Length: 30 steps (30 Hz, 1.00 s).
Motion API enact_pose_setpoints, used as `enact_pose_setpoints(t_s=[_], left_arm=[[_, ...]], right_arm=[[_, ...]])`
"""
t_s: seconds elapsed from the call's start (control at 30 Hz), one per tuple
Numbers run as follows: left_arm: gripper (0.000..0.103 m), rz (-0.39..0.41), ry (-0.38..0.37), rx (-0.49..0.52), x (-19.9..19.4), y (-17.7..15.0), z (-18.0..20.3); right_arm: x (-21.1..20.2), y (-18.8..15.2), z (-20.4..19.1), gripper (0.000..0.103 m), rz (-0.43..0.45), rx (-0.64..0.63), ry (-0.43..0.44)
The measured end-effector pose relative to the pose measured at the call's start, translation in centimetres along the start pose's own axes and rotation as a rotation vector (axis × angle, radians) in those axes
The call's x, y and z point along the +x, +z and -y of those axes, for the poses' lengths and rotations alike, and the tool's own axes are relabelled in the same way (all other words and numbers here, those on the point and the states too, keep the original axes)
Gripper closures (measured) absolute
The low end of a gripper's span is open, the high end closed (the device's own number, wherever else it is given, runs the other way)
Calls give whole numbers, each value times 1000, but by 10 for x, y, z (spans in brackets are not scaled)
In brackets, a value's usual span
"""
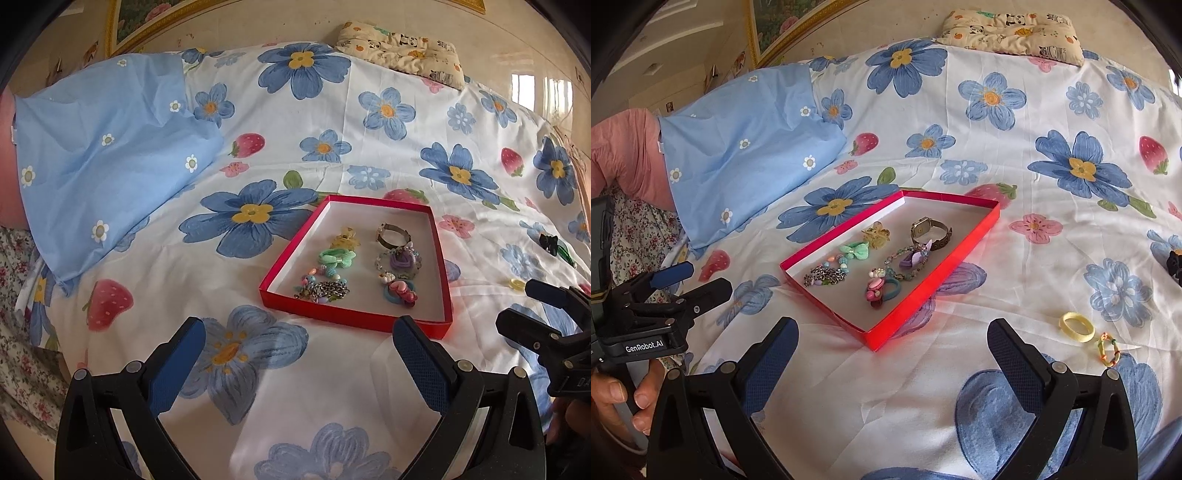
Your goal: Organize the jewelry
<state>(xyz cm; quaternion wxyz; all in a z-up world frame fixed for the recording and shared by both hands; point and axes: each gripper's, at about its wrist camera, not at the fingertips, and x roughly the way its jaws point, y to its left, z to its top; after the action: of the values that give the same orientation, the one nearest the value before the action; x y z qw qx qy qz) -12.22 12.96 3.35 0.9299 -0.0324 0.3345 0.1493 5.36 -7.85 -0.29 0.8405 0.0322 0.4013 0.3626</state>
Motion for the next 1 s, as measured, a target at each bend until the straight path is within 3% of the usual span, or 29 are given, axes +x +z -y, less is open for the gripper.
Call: enact_pose_setpoints(t_s=[1.0], left_arm=[[1, 1, 2, 12, 1, -2, 2]], right_arm=[[0, 0, -7, 0, 0, -13, 10]])
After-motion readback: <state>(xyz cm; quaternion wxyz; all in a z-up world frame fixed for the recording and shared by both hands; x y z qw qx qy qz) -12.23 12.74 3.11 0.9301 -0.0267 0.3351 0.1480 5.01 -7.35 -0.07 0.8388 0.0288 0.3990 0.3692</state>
